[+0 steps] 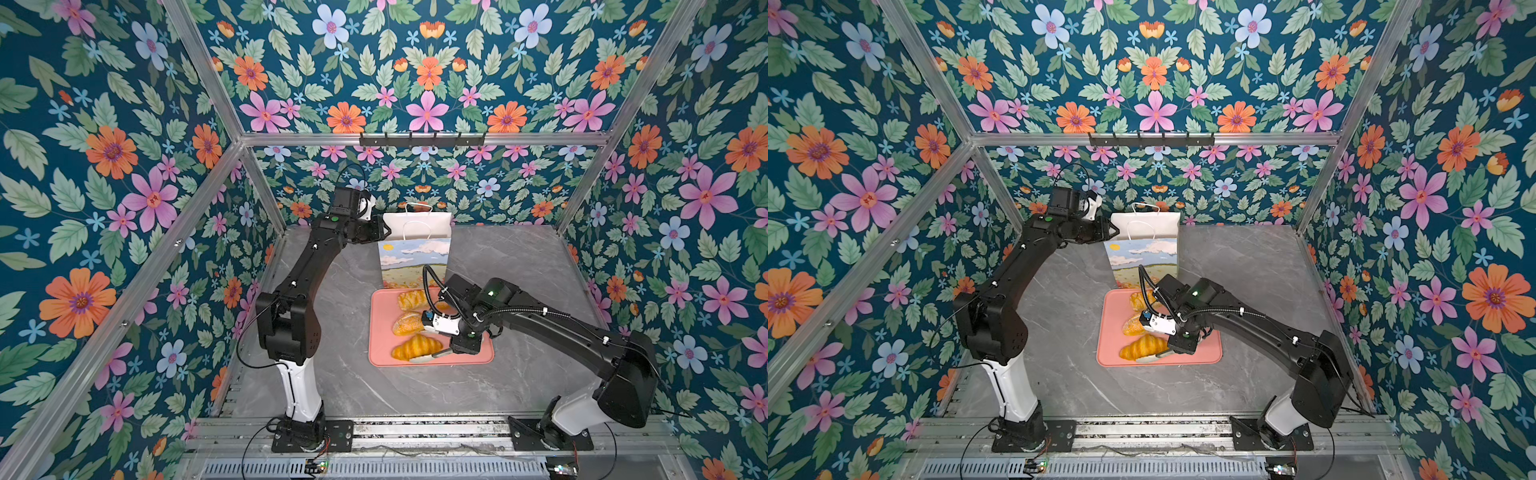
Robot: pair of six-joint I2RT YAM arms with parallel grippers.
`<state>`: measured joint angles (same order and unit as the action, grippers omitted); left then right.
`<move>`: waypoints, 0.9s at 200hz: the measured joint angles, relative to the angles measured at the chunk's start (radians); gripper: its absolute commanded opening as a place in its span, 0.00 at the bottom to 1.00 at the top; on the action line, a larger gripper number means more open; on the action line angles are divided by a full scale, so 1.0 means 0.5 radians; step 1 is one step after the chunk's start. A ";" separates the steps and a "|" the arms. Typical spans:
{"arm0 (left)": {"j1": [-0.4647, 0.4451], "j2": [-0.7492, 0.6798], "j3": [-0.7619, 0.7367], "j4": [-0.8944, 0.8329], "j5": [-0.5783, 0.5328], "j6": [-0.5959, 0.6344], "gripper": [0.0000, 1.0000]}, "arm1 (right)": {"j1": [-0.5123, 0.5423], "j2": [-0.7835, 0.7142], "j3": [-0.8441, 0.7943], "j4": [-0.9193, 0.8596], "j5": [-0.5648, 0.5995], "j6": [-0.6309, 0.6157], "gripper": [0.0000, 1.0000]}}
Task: Place the fake bread into the paper bag
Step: 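Squeeze the tongs shut on the striped croissant with the right gripper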
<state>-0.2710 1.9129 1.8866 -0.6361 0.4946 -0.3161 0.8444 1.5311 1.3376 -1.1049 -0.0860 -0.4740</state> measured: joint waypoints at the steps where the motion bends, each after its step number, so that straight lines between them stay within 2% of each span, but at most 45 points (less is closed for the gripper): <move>1: 0.000 0.000 0.000 0.000 0.000 0.000 0.43 | 0.000 0.001 0.000 -0.001 0.000 0.000 0.49; 180: 0.002 0.029 0.027 -0.001 0.007 -0.009 0.43 | -0.002 0.099 0.002 -0.014 0.079 -0.097 0.43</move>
<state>-0.2703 1.9274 1.9003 -0.6365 0.4980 -0.3206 0.8433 1.5806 1.3384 -1.1118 -0.0467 -0.5224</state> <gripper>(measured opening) 0.433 0.439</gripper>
